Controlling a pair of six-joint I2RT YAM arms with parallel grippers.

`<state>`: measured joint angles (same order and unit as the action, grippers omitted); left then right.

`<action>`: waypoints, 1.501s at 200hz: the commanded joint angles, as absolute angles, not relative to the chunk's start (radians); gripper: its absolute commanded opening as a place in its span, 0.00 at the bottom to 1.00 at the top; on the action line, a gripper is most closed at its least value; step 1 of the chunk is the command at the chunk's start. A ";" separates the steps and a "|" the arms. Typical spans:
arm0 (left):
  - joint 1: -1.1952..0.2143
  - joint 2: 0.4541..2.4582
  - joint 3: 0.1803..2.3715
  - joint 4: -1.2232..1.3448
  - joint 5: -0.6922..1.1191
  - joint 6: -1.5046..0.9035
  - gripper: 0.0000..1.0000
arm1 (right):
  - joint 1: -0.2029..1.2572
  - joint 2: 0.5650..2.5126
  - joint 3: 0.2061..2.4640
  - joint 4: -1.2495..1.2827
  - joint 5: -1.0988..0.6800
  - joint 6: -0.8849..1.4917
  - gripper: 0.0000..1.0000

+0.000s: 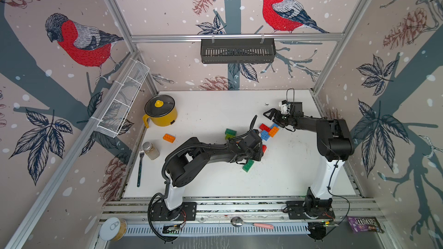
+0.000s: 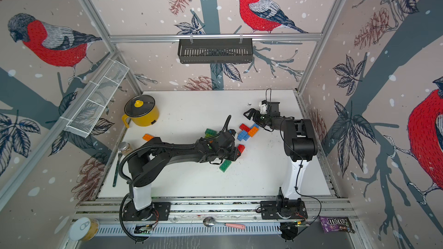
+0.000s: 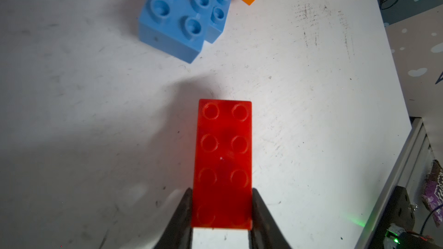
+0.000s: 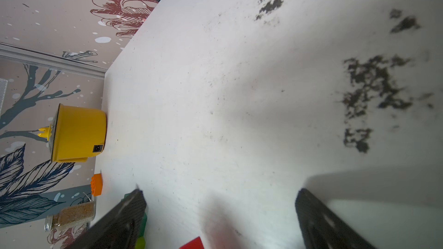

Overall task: Assemble a small pinwheel with lego
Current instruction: Adjust the lego brick at the center of the board.

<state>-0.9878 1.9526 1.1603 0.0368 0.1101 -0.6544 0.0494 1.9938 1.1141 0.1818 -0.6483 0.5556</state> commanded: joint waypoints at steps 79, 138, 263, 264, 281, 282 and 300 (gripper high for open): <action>-0.872 1.978 1.182 -0.009 0.060 -0.573 0.10 | 0.082 1.823 0.874 0.196 -0.607 0.641 0.99; -0.863 1.873 1.069 0.024 0.021 -0.558 0.09 | 0.120 1.717 0.757 0.230 -0.577 0.663 0.99; -0.863 1.949 1.249 -0.093 -0.107 -0.390 0.08 | 0.234 1.674 0.898 0.016 -0.409 0.488 0.99; -0.863 1.950 1.250 -0.094 -0.107 -0.391 0.08 | 0.234 1.675 0.898 0.015 -0.409 0.489 0.99; -0.864 1.960 1.254 -0.080 -0.085 -0.393 0.08 | 0.243 1.684 0.908 0.015 -0.411 0.482 0.99; -0.864 1.960 1.255 -0.079 -0.084 -0.393 0.08 | 0.243 1.685 0.908 0.014 -0.411 0.481 0.99; -0.867 1.977 1.276 -0.089 -0.080 -0.394 0.07 | 0.248 1.690 0.912 0.009 -0.409 0.471 0.99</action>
<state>-0.8639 1.9598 1.2514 -0.0723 -0.0788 -0.4110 0.2398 1.6814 0.9016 0.0277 -0.4187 0.4969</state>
